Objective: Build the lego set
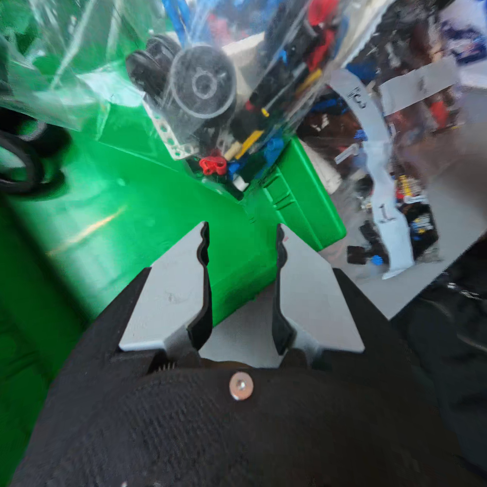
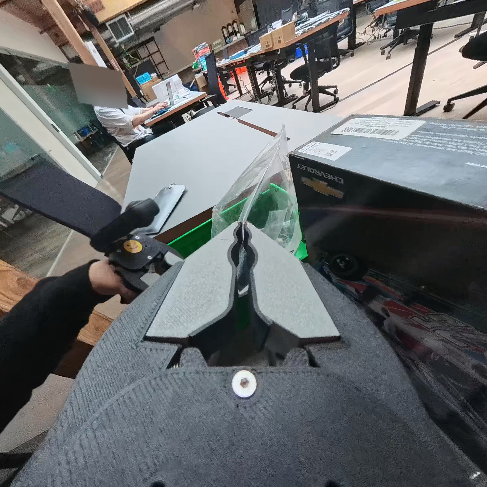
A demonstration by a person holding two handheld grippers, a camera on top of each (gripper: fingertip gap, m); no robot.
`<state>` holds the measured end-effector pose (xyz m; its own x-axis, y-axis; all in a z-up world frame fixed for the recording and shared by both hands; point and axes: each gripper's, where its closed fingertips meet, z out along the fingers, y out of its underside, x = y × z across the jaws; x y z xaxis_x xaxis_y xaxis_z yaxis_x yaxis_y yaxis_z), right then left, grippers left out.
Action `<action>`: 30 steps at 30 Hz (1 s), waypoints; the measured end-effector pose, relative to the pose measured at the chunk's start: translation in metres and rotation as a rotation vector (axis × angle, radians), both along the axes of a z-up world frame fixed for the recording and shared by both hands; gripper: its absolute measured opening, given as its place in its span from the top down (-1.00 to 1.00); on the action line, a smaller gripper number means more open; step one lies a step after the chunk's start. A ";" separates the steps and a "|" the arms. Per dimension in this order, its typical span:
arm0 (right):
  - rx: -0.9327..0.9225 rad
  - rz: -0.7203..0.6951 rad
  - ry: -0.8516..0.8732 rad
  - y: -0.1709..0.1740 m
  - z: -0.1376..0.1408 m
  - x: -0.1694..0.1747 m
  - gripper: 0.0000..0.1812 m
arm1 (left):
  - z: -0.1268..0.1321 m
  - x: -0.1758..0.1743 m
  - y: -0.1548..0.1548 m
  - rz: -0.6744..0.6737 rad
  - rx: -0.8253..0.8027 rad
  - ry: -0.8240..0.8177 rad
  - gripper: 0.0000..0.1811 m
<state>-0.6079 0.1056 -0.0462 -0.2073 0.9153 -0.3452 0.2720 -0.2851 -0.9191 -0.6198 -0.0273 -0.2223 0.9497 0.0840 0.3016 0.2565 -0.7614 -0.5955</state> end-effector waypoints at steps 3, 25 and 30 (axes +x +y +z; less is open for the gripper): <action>0.003 -0.009 0.005 0.001 0.001 0.003 1.00 | -0.016 -0.006 0.008 -0.009 -0.066 -0.088 0.31; 0.225 -0.042 -0.049 0.005 -0.003 -0.008 1.00 | 0.007 0.021 0.008 -0.014 0.118 -0.435 0.94; 0.538 -0.006 -0.243 -0.009 0.005 -0.032 1.00 | 0.035 0.061 -0.010 -0.117 0.159 -0.751 0.94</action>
